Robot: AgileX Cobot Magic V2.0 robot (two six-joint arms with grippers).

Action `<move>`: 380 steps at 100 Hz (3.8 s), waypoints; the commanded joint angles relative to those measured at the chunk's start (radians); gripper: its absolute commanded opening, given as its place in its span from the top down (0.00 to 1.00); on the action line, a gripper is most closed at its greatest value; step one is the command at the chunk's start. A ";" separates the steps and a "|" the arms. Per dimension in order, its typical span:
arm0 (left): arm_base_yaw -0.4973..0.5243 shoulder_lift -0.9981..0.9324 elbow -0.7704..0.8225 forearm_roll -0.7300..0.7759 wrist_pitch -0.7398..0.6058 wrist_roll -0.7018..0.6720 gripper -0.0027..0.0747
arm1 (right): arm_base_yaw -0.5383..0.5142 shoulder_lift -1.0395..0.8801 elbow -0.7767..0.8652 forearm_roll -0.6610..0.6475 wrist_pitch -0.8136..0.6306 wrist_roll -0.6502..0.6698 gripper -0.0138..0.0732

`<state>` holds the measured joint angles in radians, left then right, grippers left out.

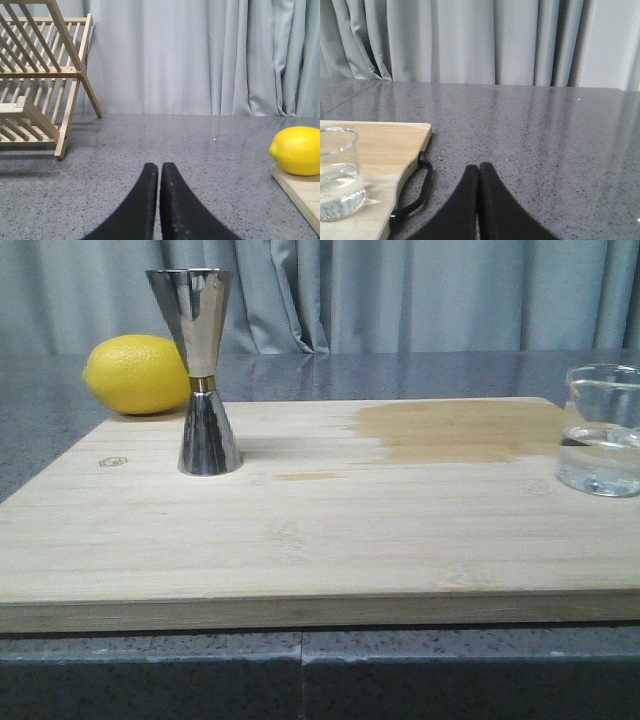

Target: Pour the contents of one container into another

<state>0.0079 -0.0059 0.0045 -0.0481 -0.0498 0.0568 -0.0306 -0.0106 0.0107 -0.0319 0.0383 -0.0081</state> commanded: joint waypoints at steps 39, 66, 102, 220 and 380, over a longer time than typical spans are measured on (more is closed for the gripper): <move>-0.008 -0.022 0.028 -0.081 -0.103 0.000 0.99 | -0.006 -0.017 0.011 0.017 -0.103 -0.004 0.92; -0.020 -0.022 -0.011 -0.252 -0.058 -0.002 0.99 | -0.006 -0.017 -0.043 0.044 -0.077 0.019 0.92; -0.131 0.142 -0.328 -0.210 0.146 0.007 0.99 | -0.006 0.183 -0.396 0.046 0.231 0.019 0.92; -0.312 0.971 -0.825 -0.243 0.094 0.245 0.74 | -0.006 0.920 -0.933 -0.052 0.351 0.017 0.70; -0.691 0.871 -0.352 -0.167 -0.244 -0.029 0.33 | -0.006 0.956 -0.931 -0.156 0.249 0.017 0.18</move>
<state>-0.6743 0.8754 -0.3239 -0.2048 -0.2185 0.0639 -0.0306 0.9527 -0.8853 -0.1693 0.3556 0.0067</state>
